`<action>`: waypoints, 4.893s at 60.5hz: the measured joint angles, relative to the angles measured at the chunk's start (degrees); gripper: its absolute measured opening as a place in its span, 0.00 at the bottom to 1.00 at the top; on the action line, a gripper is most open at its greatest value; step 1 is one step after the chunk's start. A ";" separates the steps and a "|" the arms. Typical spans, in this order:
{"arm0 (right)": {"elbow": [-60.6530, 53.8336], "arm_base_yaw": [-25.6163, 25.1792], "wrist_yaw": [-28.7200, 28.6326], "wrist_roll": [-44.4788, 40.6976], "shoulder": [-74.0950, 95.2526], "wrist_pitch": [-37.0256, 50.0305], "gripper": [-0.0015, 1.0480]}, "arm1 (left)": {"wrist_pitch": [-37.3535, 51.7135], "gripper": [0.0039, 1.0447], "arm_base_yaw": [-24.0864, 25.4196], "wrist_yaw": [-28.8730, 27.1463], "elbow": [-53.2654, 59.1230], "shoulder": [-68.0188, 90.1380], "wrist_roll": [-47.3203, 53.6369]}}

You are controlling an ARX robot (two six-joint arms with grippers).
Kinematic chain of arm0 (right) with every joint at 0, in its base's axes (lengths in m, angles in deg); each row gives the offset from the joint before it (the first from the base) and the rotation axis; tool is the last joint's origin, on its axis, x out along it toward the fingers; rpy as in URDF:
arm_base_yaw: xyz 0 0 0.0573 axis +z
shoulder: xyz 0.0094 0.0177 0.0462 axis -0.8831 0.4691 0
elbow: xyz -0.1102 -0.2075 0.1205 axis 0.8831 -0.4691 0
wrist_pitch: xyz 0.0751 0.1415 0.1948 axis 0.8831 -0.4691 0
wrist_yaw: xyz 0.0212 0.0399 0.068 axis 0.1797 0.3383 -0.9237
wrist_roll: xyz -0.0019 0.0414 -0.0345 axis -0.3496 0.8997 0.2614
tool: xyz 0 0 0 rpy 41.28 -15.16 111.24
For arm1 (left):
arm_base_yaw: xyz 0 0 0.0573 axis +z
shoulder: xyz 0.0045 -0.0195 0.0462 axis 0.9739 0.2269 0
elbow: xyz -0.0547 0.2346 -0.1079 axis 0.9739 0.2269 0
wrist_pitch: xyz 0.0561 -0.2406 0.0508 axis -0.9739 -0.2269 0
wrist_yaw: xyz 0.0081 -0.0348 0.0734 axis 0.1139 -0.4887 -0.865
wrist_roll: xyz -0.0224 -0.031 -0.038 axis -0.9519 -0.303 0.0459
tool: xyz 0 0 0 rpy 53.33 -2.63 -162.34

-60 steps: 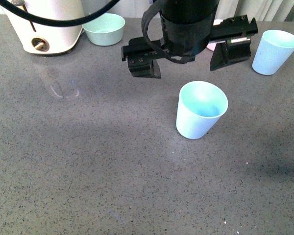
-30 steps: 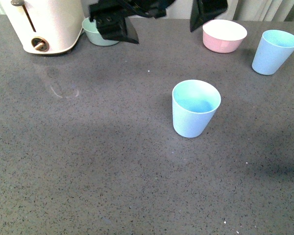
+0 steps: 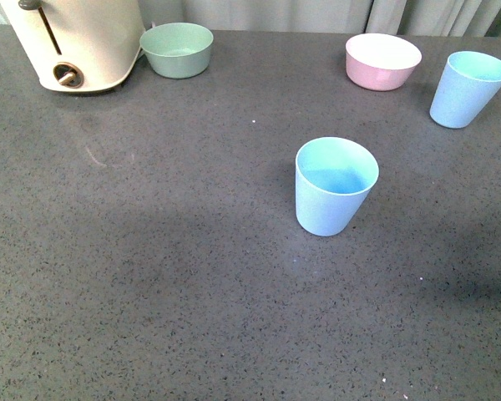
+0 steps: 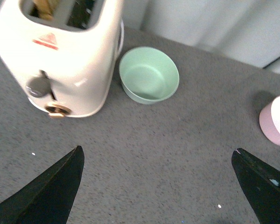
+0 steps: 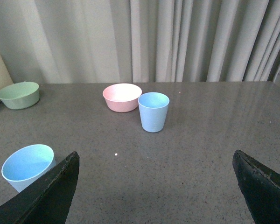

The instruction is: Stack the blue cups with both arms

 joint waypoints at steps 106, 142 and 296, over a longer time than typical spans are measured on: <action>62.25 -12.33 -24.33 -53.68 105.79 0.98 0.91 | 21.70 0.01 9.99 7.56 69.88 -65.29 14.40; 83.08 -6.91 -19.69 -58.86 122.57 -7.91 0.91 | 6.91 0.01 9.99 7.56 69.90 -80.81 14.40; 64.48 16.41 -29.31 -61.70 97.48 -31.06 0.02 | -9.77 0.92 9.99 7.56 69.88 -97.20 14.56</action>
